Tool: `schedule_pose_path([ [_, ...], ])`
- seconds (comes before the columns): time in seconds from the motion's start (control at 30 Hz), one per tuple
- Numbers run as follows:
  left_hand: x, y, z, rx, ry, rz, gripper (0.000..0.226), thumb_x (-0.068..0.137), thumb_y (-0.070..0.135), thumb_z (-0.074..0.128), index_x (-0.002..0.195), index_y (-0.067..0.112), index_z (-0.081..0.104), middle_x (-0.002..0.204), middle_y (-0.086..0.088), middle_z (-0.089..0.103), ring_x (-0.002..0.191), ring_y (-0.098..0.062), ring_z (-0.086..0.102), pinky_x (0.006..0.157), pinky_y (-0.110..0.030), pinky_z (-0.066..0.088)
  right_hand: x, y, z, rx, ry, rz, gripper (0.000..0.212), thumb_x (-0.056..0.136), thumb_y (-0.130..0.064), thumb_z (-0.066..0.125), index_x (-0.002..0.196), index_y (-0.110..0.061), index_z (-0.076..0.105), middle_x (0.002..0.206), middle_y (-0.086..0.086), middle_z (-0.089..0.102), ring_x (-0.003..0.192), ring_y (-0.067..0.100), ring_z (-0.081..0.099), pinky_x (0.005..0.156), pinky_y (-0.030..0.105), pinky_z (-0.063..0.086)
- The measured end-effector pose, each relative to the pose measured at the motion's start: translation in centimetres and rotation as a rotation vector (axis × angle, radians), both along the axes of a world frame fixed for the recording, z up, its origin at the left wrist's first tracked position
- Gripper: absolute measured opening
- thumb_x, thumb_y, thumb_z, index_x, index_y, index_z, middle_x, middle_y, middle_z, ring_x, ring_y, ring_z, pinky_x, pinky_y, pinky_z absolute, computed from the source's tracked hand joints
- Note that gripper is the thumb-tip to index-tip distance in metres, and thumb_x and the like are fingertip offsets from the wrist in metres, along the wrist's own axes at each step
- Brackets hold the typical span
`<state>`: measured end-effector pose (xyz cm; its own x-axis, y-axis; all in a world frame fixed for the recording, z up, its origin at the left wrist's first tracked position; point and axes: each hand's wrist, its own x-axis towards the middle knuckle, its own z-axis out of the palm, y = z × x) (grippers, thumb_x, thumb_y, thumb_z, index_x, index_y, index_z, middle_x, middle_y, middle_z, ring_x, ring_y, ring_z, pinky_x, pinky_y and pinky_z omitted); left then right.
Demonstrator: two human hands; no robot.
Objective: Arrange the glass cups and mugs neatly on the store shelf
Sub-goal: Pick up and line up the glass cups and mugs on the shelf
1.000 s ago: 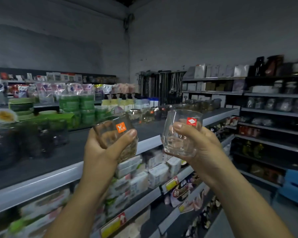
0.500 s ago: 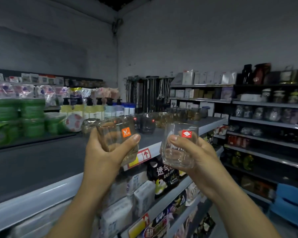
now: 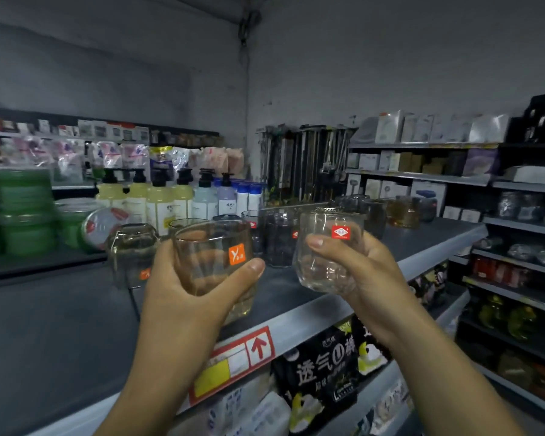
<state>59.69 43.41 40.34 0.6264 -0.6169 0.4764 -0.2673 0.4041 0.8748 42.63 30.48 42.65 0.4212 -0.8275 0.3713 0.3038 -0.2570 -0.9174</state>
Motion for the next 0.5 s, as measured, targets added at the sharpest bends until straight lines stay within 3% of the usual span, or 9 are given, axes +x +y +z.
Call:
schedule_pose_path([
  [0.1, 0.4, -0.9, -0.4, 0.007, 0.006, 0.070, 0.059, 0.056, 0.039, 0.088, 0.108, 0.032, 0.063, 0.088, 0.016, 0.076, 0.074, -0.004, 0.074, 0.054, -0.014, 0.054, 0.9, -3.5, -0.5, 0.006, 0.012, 0.080, 0.066, 0.066, -0.031, 0.093, 0.124, -0.018, 0.065, 0.114, 0.009, 0.075, 0.104, 0.029, 0.073, 0.090, 0.049, 0.059],
  [0.27, 2.0, -1.9, -0.4, 0.040, -0.041, 0.191, 0.073, 0.045, 0.058, 0.093, 0.109, 0.035, 0.066, 0.100, 0.007, 0.078, 0.088, -0.014, 0.076, 0.074, -0.038, 0.059, 1.9, -8.6, -1.2, -0.040, 0.047, 0.221, 0.077, 0.047, -0.044, 0.097, 0.116, -0.027, 0.068, 0.115, 0.005, 0.075, 0.105, 0.027, 0.073, 0.085, 0.042, 0.056],
  [0.4, 2.6, -3.3, 1.1, 0.117, -0.061, 0.216, 0.071, 0.054, 0.040, 0.094, 0.117, 0.025, 0.064, 0.102, 0.002, 0.078, 0.091, -0.018, 0.077, 0.071, -0.035, 0.063, 3.1, -11.3, -1.0, -0.095, 0.094, 0.346, 0.067, 0.054, -0.042, 0.092, 0.115, -0.026, 0.068, 0.116, 0.004, 0.075, 0.106, 0.028, 0.072, 0.096, 0.052, 0.055],
  [0.5, 3.0, -4.6, 2.0, 0.202, -0.088, 0.204, 0.075, 0.060, 0.031, 0.098, 0.123, 0.021, 0.059, 0.105, 0.000, 0.078, 0.097, -0.021, 0.076, 0.083, -0.045, 0.062, 4.0, -12.1, -0.9, -0.113, 0.101, 0.440, 0.054, 0.054, -0.041, 0.091, 0.104, -0.034, 0.072, 0.114, 0.002, 0.076, 0.103, 0.025, 0.073, 0.089, 0.045, 0.057],
])
